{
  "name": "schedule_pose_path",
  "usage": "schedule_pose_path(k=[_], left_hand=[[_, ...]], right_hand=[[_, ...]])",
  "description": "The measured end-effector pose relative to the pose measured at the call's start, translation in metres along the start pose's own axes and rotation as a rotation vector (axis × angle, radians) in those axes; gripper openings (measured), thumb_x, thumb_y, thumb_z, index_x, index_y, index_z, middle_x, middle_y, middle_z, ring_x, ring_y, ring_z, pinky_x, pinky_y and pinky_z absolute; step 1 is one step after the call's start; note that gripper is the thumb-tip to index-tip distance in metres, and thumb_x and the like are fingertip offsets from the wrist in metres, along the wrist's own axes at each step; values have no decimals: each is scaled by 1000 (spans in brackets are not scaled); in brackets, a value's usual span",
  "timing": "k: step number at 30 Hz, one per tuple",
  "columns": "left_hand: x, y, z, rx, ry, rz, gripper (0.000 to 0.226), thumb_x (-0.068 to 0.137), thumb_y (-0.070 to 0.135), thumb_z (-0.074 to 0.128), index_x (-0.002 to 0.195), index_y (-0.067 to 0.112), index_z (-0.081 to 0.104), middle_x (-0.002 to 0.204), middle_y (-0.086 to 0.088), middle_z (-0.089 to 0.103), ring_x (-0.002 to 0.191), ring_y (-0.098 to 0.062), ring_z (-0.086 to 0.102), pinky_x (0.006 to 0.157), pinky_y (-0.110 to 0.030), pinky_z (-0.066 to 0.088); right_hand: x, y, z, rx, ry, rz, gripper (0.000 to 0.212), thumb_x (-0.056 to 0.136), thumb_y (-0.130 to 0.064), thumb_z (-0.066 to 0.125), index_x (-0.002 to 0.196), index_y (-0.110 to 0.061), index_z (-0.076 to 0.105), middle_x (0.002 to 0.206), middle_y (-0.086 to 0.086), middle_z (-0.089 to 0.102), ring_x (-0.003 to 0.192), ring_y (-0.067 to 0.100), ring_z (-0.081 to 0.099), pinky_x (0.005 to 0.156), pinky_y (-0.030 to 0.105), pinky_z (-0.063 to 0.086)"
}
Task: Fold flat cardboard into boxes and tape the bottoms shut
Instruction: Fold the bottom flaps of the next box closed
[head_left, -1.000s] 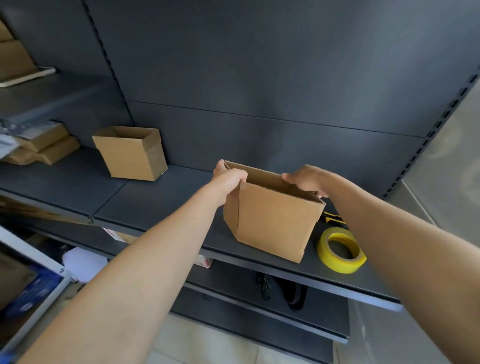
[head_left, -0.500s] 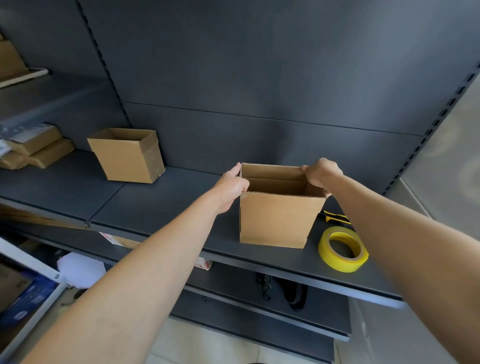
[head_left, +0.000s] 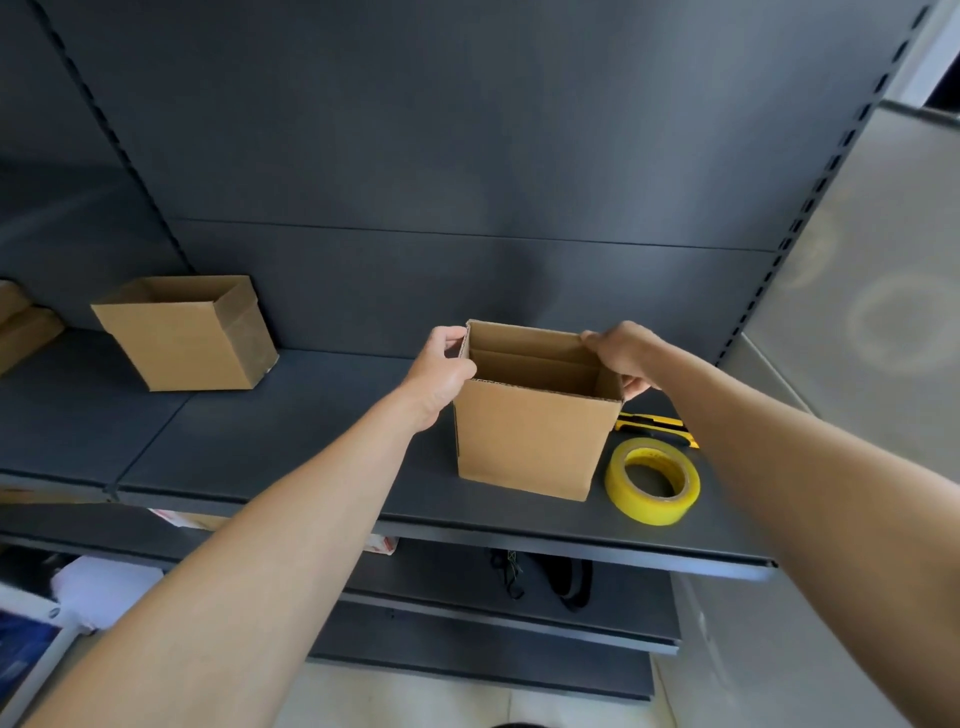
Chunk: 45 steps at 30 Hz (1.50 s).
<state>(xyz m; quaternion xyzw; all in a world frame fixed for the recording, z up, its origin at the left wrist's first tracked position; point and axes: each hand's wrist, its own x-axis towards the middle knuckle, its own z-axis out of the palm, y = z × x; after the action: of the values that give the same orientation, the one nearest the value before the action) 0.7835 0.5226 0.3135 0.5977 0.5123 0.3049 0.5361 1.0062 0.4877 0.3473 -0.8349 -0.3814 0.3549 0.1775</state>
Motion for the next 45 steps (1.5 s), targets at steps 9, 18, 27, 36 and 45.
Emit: schedule_pose_path(k=[9, 18, 27, 36, 45], left_hand=[[1, -1, -10, -11, -213, -55, 64, 91, 1, 49, 147, 29, 33, 156, 1, 25, 141, -23, 28, 115, -51, 25], [3, -5, 2, 55, -297, -140, 49, 101, 21, 35, 148, 31, 31, 156, 10, 23, 141, -19, 25, 118, -50, 18], [8, -1, 2, 68, -315, -103, 62, 98, 12, 31, 149, 41, 15, 157, 12, 20, 141, -21, 25, 115, -55, 21], [8, 0, -1, 96, -329, -111, 63, 99, 11, 32, 149, 43, 11, 157, 13, 19, 140, -20, 25, 115, -54, 23], [4, -2, -2, 104, -385, -109, 64, 100, 11, 32, 149, 45, 10, 158, 15, 18, 143, -19, 22, 115, -54, 20]], right_hand=[[7, 1, 2, 19, 28, 11, 55, 96, -53, 42, 109, -3, 58, 95, 19, 67, 75, 33, 69, 56, 36, 59], [1, 16, -6, 248, -79, 37, 48, 90, -56, 53, 105, -11, 60, 98, 14, 67, 83, 29, 69, 60, 35, 59], [9, 60, -24, 700, -440, -43, 29, 96, -10, 45, 121, -14, 60, 119, 17, 63, 94, 30, 67, 72, 38, 57], [11, 67, -18, 642, -565, -168, 61, 78, -21, 67, 136, -21, 50, 132, 6, 58, 119, 28, 56, 101, 38, 46], [10, 43, 16, 324, -180, -102, 35, 77, -29, 77, 109, -24, 64, 98, -1, 67, 81, 13, 62, 60, 22, 49]])
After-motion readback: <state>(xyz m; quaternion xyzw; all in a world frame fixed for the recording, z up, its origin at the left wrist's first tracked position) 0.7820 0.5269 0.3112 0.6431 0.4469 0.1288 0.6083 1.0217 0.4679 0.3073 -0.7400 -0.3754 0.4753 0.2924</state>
